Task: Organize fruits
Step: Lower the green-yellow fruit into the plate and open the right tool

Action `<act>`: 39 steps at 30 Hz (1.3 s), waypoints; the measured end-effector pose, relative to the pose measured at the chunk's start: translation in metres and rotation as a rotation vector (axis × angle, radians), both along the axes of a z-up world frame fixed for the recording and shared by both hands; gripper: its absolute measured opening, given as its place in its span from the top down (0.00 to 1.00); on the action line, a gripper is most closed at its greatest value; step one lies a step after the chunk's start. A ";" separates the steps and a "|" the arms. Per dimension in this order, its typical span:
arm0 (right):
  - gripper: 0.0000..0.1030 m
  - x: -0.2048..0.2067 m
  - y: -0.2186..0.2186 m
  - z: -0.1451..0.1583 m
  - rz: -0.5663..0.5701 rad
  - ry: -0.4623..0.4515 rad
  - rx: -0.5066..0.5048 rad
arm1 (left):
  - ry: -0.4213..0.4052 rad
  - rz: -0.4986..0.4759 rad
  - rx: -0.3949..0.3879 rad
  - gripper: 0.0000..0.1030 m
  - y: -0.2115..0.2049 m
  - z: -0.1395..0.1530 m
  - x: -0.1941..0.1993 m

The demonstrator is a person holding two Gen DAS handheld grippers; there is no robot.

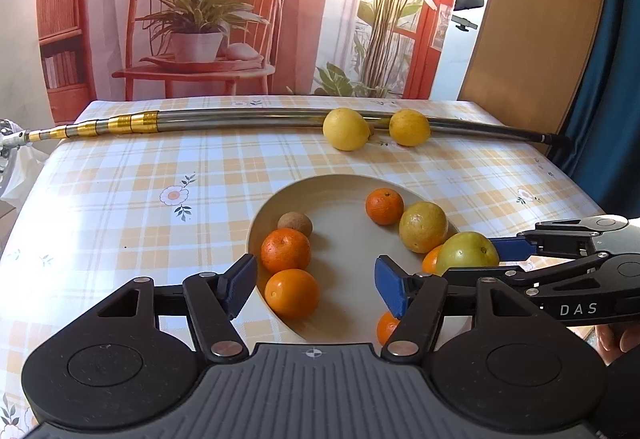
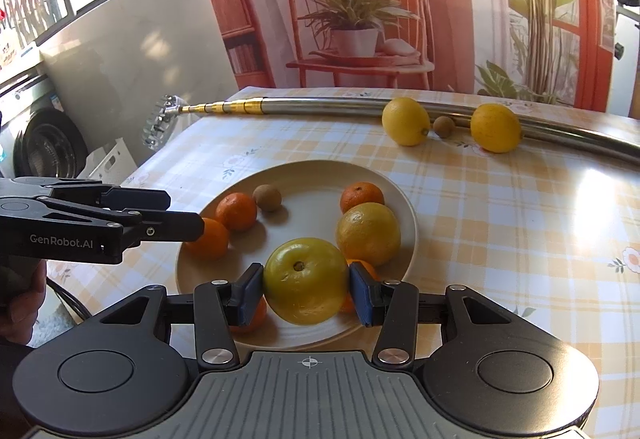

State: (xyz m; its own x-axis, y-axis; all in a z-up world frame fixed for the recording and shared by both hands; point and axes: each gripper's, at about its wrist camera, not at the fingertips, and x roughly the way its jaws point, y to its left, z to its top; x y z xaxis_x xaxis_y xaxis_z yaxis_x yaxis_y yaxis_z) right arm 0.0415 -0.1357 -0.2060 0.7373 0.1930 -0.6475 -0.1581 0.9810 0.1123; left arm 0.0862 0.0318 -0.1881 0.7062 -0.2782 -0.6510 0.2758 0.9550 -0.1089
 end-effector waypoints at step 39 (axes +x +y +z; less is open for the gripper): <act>0.38 0.011 0.007 -0.014 0.049 0.110 0.027 | 0.050 0.073 0.033 0.15 0.008 -0.004 0.004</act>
